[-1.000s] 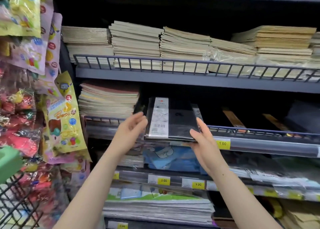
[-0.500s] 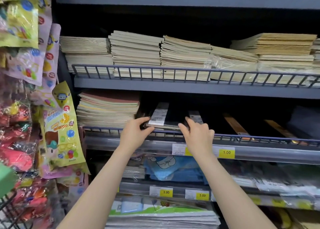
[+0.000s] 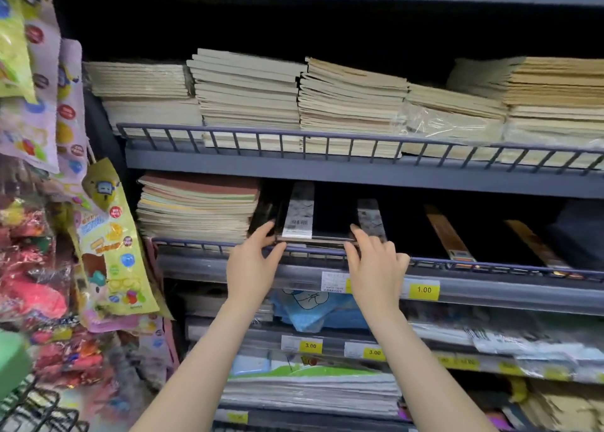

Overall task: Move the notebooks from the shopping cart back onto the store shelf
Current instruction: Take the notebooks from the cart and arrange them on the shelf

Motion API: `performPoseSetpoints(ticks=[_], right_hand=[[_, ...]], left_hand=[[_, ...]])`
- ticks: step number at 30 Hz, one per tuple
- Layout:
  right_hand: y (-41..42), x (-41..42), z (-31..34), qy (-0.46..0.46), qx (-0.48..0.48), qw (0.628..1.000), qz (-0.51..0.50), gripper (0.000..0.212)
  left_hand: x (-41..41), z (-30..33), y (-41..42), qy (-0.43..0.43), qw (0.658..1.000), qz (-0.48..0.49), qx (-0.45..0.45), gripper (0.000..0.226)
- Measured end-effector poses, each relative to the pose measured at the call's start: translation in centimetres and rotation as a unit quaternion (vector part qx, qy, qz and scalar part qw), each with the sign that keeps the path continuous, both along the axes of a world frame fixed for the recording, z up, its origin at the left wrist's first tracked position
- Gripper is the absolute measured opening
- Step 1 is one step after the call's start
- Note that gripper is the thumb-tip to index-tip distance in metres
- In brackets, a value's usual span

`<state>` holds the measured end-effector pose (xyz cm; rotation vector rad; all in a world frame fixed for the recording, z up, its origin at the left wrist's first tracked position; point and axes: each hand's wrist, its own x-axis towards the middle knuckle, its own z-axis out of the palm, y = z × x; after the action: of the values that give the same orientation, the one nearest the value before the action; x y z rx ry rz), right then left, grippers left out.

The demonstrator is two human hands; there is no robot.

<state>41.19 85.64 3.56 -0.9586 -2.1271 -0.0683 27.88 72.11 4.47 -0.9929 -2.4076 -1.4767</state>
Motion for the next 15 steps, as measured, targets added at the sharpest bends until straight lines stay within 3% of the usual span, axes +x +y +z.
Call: performPoseSetpoints(ticks=[4,9,15], right_hand=[[-0.6,1.7,2.9,-0.076,-0.101,0.992,0.029,0.046],[-3.1,5.8,8.1,-0.169,-0.165,0.969,0.067,0.044],[-9.1,9.8,18.4,-0.334,-0.294,0.879,0.169,0.042]], left_hand=[[0.3,2.4,-0.9,-0.074,0.99,-0.031,-0.114,0.061],[2.7,7.6,-5.4,-0.092,0.97,-0.035,-0.222,0.046],[7.9,17.6,-14.6,-0.041,0.939,-0.06,-0.336,0.058]])
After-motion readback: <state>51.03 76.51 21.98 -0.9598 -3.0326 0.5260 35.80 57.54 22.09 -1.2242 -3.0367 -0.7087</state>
